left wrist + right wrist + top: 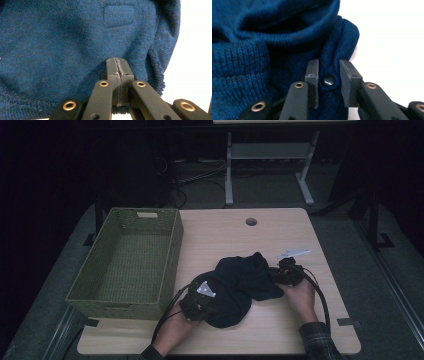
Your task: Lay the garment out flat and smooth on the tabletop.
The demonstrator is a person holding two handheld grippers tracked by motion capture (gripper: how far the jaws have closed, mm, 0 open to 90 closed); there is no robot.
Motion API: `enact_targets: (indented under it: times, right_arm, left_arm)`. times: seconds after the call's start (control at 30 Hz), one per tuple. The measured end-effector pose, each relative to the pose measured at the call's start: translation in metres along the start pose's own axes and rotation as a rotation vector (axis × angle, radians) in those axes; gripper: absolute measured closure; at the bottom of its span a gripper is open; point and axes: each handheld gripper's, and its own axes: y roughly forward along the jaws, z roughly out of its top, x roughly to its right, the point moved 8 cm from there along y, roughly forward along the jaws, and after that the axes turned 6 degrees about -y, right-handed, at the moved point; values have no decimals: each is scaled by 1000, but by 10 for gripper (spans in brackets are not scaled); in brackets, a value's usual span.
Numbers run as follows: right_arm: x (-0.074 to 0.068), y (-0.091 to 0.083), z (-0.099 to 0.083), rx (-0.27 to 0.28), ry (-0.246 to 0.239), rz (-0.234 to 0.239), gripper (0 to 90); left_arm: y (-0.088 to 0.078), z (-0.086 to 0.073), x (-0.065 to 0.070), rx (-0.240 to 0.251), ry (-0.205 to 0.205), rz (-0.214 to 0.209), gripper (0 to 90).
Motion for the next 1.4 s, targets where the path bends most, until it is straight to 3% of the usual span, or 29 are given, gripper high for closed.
enact_targets:
  times: [0.17,0.6,0.9,1.0,1.13,1.23,1.4]
  right_arm:
    - [7,-15,17,40,-2,-28,701]
    - [34,-25,59,40,-62,-117,702]
    - [56,-4,72,6,-72,-152,703]
    - [66,6,68,-8,-56,-178,703]
    - [74,17,63,-27,-29,-179,701]
    - [70,20,64,-9,-35,-160,657]
    - [59,13,66,34,-33,-156,464]
  left_arm:
    - [0,0,0,-3,6,5,897]
    - [0,0,0,-1,3,5,897]
    - [0,0,0,-2,5,10,898]
    - [0,0,0,-8,14,12,898]
    - [0,0,1,-6,10,10,898]
    - [1,2,2,2,-5,-4,891]
    - [-3,7,3,28,0,-3,804]
